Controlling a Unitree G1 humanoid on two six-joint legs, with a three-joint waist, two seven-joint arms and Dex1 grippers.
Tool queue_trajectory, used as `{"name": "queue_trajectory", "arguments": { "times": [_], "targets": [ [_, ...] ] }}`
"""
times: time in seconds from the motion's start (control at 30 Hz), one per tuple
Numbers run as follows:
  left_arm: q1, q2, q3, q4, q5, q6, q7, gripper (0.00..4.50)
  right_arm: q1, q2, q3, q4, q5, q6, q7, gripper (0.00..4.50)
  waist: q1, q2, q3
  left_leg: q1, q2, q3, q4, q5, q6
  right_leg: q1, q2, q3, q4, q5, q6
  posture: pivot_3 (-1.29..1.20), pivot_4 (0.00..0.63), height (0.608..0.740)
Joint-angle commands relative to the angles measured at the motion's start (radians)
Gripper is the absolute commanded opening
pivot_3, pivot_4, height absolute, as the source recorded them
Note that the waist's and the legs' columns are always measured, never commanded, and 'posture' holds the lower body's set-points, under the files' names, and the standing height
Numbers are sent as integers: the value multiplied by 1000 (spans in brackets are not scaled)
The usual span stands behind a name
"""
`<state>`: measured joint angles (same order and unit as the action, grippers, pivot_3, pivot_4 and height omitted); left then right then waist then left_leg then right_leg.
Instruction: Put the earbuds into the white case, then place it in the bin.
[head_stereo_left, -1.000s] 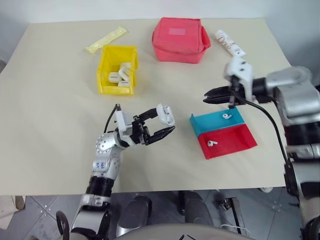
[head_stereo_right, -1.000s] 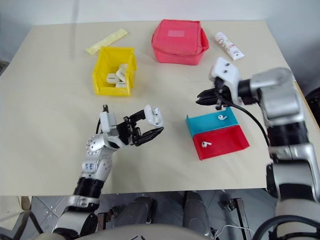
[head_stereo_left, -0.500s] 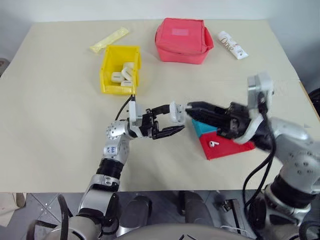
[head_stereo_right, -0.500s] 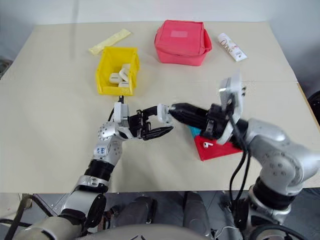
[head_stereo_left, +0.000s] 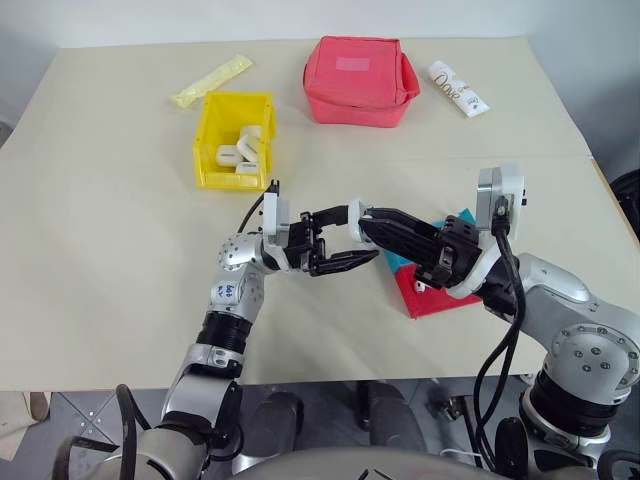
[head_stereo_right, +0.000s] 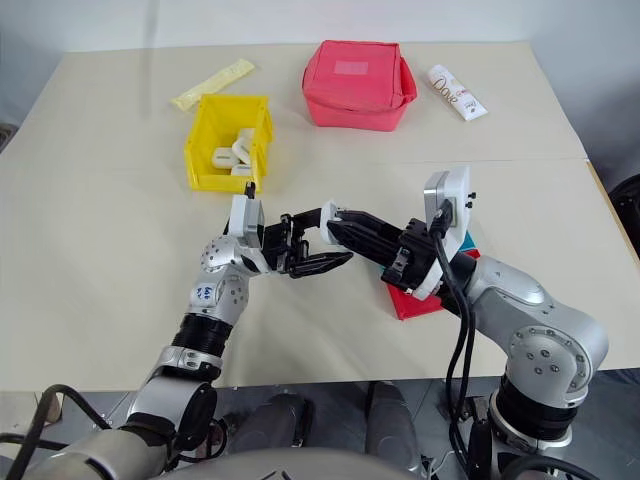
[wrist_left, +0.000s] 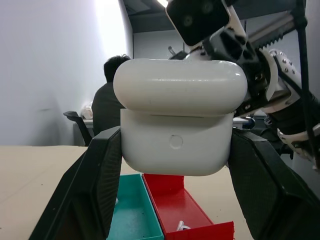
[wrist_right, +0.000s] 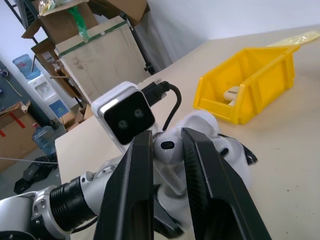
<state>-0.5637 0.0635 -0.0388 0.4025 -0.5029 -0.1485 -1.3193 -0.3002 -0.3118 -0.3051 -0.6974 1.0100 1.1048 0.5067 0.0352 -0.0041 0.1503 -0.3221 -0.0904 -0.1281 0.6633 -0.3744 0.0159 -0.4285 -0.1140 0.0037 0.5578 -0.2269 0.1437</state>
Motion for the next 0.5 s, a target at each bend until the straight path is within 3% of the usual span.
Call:
{"name": "queue_trajectory", "arguments": {
  "times": [0.03,0.5],
  "targets": [
    [2,-4,-1,-68,-25,17,4,2782,28,-30,27,4,19,-58,8,465,0,0,0,0,0,0,0,0,0,0,0,0,0,0,0,0,150,740],
    [-10,37,27,-102,-44,55,-9,2782,134,-205,135,41,-70,-250,116,465,-6,0,0,0,0,0,0,0,0,0,0,0,-1,0,0,0,150,740]
  ]
}}
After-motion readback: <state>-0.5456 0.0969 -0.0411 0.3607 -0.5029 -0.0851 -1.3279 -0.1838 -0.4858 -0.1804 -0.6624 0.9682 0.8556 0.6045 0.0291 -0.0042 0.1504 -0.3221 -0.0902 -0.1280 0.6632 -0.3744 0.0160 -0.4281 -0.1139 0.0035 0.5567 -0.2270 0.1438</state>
